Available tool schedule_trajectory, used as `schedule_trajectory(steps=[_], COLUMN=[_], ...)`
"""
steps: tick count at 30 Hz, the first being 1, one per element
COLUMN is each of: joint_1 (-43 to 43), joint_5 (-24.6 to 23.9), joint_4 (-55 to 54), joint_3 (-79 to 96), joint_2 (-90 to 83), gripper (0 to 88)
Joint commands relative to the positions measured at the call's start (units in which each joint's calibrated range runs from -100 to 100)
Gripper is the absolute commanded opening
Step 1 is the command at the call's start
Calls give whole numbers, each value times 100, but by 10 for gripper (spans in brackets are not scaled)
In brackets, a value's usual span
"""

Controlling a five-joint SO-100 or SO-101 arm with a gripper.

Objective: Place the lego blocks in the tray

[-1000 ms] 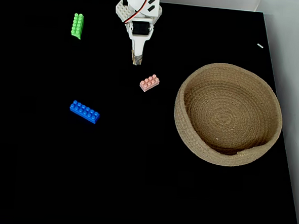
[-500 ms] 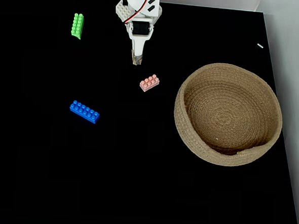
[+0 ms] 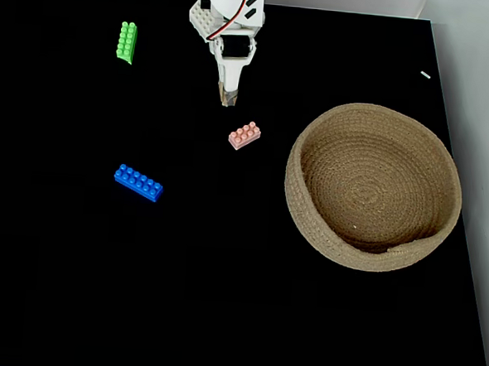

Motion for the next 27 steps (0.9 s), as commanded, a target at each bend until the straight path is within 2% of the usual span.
schedule_trajectory(steps=[1, 11, 16, 19, 23, 27], joint_1=[-79, -136, 45, 243, 556, 1018], joint_5=[20, -29, -469, -733, -1001, -1070], joint_4=[-95, -687, -753, -887, -887, -887], joint_3=[21, 222, 167, -280, -1666, -3107], joint_2=[-41, -41, 106, 871, 2745, 4620], gripper=[4, 4, 99, 123, 165, 205])
